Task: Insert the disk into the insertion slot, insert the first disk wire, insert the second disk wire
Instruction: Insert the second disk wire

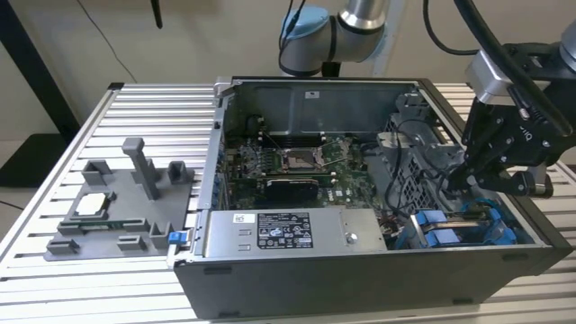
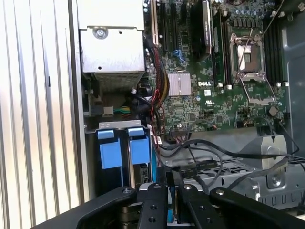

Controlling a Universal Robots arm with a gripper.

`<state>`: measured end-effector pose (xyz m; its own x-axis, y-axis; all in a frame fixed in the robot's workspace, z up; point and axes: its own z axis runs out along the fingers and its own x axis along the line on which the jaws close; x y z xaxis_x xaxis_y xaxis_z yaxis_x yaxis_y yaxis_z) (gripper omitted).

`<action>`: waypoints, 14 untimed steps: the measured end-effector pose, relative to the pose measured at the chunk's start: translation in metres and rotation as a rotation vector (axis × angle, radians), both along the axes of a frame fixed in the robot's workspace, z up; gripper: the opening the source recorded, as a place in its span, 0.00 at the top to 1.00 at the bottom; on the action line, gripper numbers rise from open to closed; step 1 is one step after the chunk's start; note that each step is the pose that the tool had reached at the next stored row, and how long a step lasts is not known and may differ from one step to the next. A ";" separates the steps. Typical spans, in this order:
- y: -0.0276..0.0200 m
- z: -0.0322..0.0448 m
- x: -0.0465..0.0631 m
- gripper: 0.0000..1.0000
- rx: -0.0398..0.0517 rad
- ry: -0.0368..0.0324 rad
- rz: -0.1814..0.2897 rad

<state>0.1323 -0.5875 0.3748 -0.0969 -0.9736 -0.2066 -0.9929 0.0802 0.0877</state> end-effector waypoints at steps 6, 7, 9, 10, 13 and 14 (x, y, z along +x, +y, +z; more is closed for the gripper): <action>0.0000 -0.0049 0.000 1.00 -0.0004 -0.0104 0.000; 0.0000 -0.0060 0.000 1.00 -0.0008 -0.0149 0.000; 0.0000 -0.0077 0.000 1.00 -0.0070 -0.0202 0.000; 0.0000 -0.0086 0.000 1.00 -0.0107 -0.0221 0.000; 0.0000 -0.0112 0.000 1.00 -0.0236 -0.0244 0.000; 0.0000 -0.0120 0.000 1.00 -0.0286 -0.0249 0.000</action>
